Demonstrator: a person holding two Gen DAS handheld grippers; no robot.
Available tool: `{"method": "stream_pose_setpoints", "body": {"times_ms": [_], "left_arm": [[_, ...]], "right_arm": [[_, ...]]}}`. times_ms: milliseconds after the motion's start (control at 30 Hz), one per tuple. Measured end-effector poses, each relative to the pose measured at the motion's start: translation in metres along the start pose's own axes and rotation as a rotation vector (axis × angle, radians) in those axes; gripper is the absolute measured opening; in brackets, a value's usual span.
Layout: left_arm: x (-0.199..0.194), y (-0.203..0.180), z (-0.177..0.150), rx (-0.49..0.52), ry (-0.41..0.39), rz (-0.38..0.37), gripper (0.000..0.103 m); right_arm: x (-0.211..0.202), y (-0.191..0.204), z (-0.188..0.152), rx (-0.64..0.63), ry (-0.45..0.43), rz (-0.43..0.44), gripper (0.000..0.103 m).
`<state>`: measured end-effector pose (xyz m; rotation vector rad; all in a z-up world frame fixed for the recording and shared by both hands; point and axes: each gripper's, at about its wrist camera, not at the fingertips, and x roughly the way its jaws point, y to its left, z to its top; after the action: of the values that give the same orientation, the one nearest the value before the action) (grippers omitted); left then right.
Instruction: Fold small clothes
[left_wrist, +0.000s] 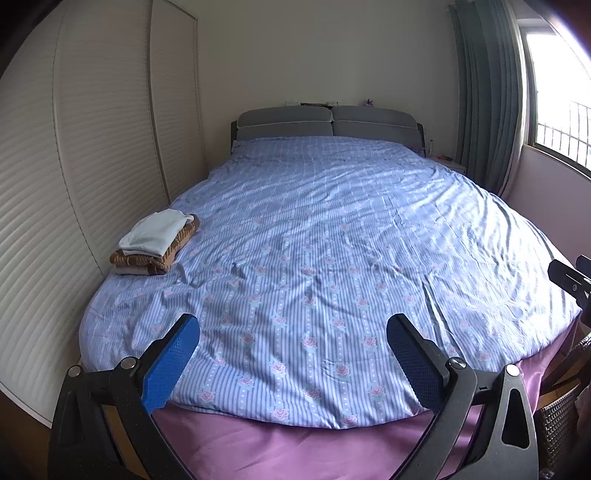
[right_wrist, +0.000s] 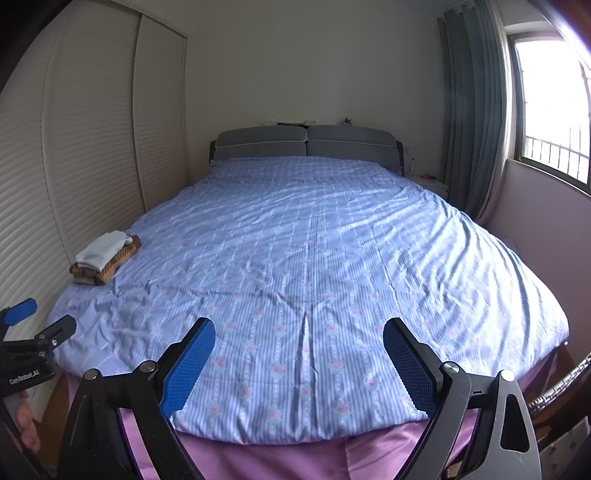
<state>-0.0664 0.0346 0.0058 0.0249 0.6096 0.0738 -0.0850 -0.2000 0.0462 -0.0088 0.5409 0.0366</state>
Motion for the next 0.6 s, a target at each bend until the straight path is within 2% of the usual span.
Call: {"method": "stream_pose_setpoints", "body": {"times_ms": [600], "left_arm": [[0.0021,-0.0005,0.0062,0.004,0.002,-0.01,0.103]], "right_arm": [[0.003,-0.0008,-0.0012,0.006,0.003,-0.016,0.093]]}}
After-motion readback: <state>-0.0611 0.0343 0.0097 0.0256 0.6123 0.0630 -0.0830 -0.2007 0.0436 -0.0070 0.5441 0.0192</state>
